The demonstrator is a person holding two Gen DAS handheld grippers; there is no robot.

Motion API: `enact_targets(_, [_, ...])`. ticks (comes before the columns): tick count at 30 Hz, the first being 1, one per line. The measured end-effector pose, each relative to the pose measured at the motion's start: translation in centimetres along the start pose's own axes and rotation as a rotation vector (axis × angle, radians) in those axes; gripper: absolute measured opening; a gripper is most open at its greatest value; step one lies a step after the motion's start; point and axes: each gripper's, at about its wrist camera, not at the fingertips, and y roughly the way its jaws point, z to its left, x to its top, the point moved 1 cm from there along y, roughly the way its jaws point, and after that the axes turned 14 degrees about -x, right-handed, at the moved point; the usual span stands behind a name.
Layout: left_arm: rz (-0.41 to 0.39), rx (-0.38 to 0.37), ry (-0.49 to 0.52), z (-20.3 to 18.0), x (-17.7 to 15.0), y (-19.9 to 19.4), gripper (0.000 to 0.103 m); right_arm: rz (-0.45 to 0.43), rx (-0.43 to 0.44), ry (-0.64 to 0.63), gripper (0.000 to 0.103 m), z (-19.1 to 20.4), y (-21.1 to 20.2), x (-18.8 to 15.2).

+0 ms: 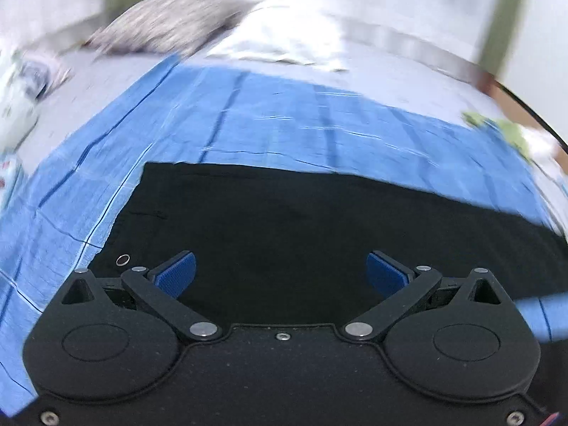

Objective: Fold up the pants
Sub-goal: 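Lower both tools onto the trouser hem ends and close on the cuffs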

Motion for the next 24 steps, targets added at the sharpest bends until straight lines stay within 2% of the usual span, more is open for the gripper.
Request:
enact_targets(4, [-0.018,0.092,-0.112,2.2,3.4,5.8,0.103,-0.021,-0.115,0.006,0.103,2.3,5.5,2.5])
enact_targets(11, [0.001,0.264,-0.153,4.6,6.2,14.9,0.103,0.01,-0.229,-0.003,0.103,5.3,14.9,5.1])
enact_targets(16, [0.003,0.318,-0.223,6.2,7.6,19.4,0.103,0.034,-0.3,0.033,0.103,6.3,20.5,6.2])
enact_targets(22, [0.0,0.356,-0.339,7.7,7.5,22.9,0.103,0.03,-0.382,0.032,0.103,7.0,24.3,6.6])
enact_targets(24, [-0.007,0.398,-0.346,8.0,7.1,23.8,0.103,0.045,-0.402,0.043,0.103,7.2,25.5,6.6])
